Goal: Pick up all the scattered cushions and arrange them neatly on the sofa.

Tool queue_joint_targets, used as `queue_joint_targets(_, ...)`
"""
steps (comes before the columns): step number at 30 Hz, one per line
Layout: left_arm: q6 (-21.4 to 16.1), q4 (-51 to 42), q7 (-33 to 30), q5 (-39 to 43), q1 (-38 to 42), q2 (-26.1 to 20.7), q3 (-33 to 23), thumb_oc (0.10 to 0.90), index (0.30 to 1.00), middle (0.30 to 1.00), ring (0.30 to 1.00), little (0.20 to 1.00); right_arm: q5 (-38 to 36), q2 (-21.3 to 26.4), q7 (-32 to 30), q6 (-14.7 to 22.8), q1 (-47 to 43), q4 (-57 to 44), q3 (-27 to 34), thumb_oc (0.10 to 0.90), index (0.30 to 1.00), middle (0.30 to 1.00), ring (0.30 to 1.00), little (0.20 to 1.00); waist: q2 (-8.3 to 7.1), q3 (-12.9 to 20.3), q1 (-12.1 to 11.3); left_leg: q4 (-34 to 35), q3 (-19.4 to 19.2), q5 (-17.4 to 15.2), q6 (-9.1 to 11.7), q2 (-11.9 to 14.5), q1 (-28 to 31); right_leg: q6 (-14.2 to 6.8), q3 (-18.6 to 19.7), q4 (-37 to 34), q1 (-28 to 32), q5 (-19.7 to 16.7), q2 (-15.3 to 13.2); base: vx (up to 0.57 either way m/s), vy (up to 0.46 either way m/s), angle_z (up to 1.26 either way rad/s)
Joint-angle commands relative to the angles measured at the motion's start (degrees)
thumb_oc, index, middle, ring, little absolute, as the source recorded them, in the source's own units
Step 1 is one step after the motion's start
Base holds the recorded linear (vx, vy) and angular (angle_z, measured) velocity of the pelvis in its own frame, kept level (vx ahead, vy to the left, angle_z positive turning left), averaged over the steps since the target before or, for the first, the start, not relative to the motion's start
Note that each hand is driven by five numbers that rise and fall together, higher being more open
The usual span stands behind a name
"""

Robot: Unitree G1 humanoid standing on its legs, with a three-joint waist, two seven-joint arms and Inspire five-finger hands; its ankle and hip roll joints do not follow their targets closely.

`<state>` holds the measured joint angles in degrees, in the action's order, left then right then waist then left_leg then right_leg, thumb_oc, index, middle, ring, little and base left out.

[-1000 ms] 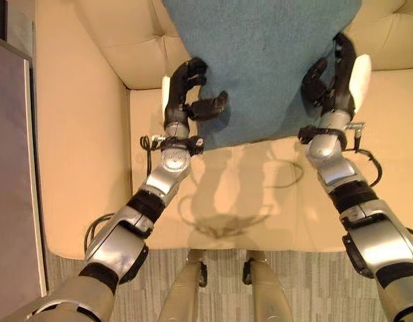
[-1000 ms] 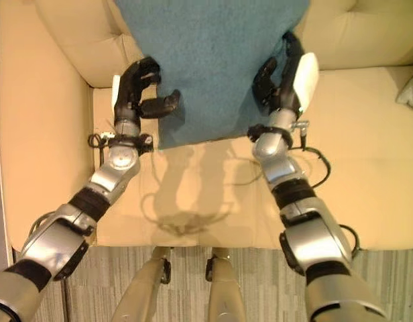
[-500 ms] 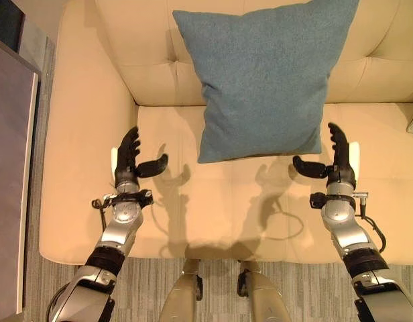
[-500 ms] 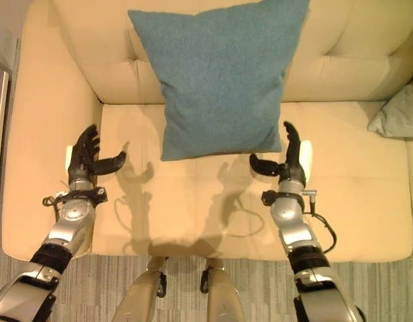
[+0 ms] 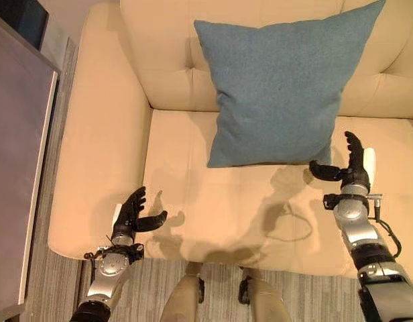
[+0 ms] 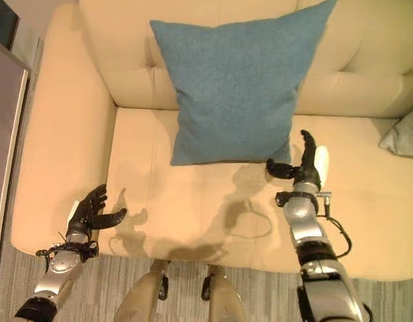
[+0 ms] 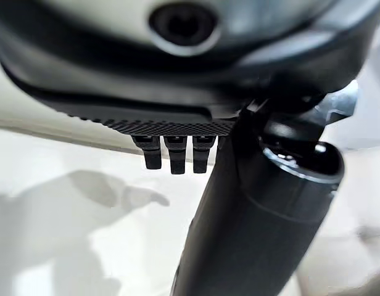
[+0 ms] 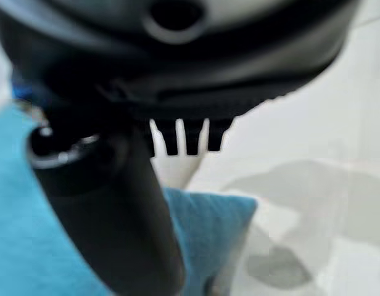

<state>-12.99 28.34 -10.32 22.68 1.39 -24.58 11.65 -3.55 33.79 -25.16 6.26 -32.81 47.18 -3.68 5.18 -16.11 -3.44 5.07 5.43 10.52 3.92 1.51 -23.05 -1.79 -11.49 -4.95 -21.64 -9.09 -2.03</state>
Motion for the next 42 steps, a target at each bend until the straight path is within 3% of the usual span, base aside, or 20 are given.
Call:
queue_joint_targets(1,-5.02,-1.49,1.89,3.13,-0.16,-1.04,-0.25,0.800,0.900,0.900,0.900,0.900,-3.21,5.61,-2.36,3.70,-4.24,-0.03,-1.99,0.800,0.900,0.900,0.900,0.900,-0.93,4.81,-1.75,-0.07,-2.66,-2.50,3.00,-0.73,0.41,-3.83,-0.61,7.03,-1.52,7.43,-2.49,0.04,-0.064,0.16)
queue_joint_targets(6,-5.30,-0.98,3.07,5.22,-2.87,0.40,-0.45,0.800,0.900,0.900,0.900,0.900,-5.05,7.06,-2.08,4.28,-7.62,1.65,-2.79,0.800,0.900,0.900,0.900,0.900,0.91,4.34,-3.50,-0.07,-1.85,-1.82,3.67,-0.97,-1.27,-3.73,-1.95,7.53,-2.85,7.94,-2.67,0.02,-0.036,0.13)
queue_joint_targets(7,-5.19,-0.95,3.29,5.72,-3.29,0.94,-0.51,0.800,0.900,0.900,0.900,0.900,-5.17,6.98,-2.10,4.51,-8.08,1.27,-3.02,0.580,0.571,0.571,0.571,0.571,1.39,4.36,-3.90,-0.07,-1.52,-1.76,3.80,-1.04,-1.57,-3.68,-2.32,7.77,-3.06,8.18,-2.71,0.03,-0.055,0.32)
queue_joint_targets(8,-5.25,-0.84,3.37,6.14,-3.61,1.49,-0.70,0.800,0.900,0.900,0.900,0.900,-5.24,7.10,-2.18,4.76,-8.34,0.83,-3.00,0.403,0.305,0.305,0.305,0.305,1.95,4.45,-4.22,-0.07,-1.16,-1.64,3.95,-1.15,-1.89,-3.60,-2.68,8.17,-3.44,8.53,-2.72,0.03,-0.038,0.31)
queue_joint_targets(9,-5.25,-0.57,3.44,6.35,-3.52,1.93,-0.65,0.800,0.900,0.900,0.900,0.900,-5.40,7.14,-2.19,5.09,-8.60,0.46,-3.07,0.400,0.300,0.300,0.300,0.300,2.32,4.51,-4.51,-0.07,-0.95,-1.64,4.03,-1.24,-2.07,-3.55,-2.91,8.35,-3.54,8.81,-2.79,0.03,-0.032,0.12)
queue_joint_targets(16,-4.73,1.23,3.77,6.52,-2.59,4.14,0.84,0.800,0.900,0.900,0.900,0.900,-7.51,2.71,-2.44,8.04,-8.11,-5.91,-2.46,0.400,0.300,0.300,0.300,0.300,4.07,4.44,-5.22,-0.07,0.37,-1.71,4.45,-1.53,-1.62,-3.31,-4.69,8.67,-2.82,9.90,-2.71,0.05,-0.037,0.07)
queue_joint_targets(27,-4.09,1.69,3.30,5.55,-0.17,5.65,2.96,0.800,0.900,0.900,0.900,0.900,-7.66,-6.25,-2.03,9.69,-5.61,-9.39,-3.56,0.400,0.300,0.300,0.300,0.300,3.88,3.84,-4.39,-0.07,0.23,-2.06,4.48,-1.22,-0.83,-3.17,-5.10,8.14,-1.81,10.30,-2.37,0.00,-0.002,0.00)
queue_joint_targets(28,-4.07,1.58,3.22,5.60,0.00,5.72,2.99,0.800,0.900,0.900,0.900,0.900,-7.47,-6.54,-1.92,9.57,-5.59,-9.34,-3.90,0.420,0.331,0.331,0.331,0.331,3.91,3.76,-4.33,-0.07,0.27,-2.08,4.46,-1.23,-0.79,-3.15,-5.11,8.10,-1.74,10.31,-2.41,0.00,0.000,0.00)
queue_joint_targets(29,-4.09,1.57,3.21,5.51,0.11,5.72,3.05,0.800,0.900,0.900,0.900,0.900,-6.98,-6.55,-1.81,9.38,-5.79,-9.02,-4.33,0.582,0.573,0.573,0.573,0.573,3.98,3.71,-4.31,-0.07,0.28,-2.08,4.45,-1.21,-0.73,-3.10,-5.16,8.12,-1.77,10.35,-2.42,0.00,0.000,0.00)
queue_joint_targets(30,-4.19,1.25,3.09,5.55,0.04,5.63,2.84,0.800,0.900,0.900,0.900,0.900,-6.03,-5.96,-1.66,8.86,-5.98,-8.62,-4.80,0.800,0.900,0.900,0.900,0.900,3.98,3.65,-4.34,-0.07,0.37,-1.99,4.45,-1.24,-0.74,-3.06,-5.22,8.04,-1.68,10.35,-2.45,0.00,0.000,0.00)
queue_joint_targets(37,-3.90,0.96,3.18,5.65,-1.00,4.98,1.30,0.800,0.900,0.900,0.900,0.900,-4.50,-1.97,-1.52,7.45,-3.87,-8.44,-3.29,0.800,0.900,0.900,0.900,0.900,3.63,3.68,-4.27,-0.07,0.76,-1.92,4.43,-1.23,-0.47,-2.96,-6.01,8.07,-0.98,10.56,-2.50,0.00,-0.006,0.05)
queue_joint_targets(42,-2.70,1.75,4.24,5.26,-2.80,5.09,-0.19,0.800,0.900,0.900,0.900,0.900,-2.90,1.81,0.30,6.72,3.37,-12.26,-0.59,0.800,0.900,0.900,0.900,0.900,1.91,4.32,-2.99,-0.07,0.92,-2.35,4.32,-0.84,1.40,-2.85,-6.45,7.73,1.65,10.87,-2.37,0.02,-0.014,0.07)
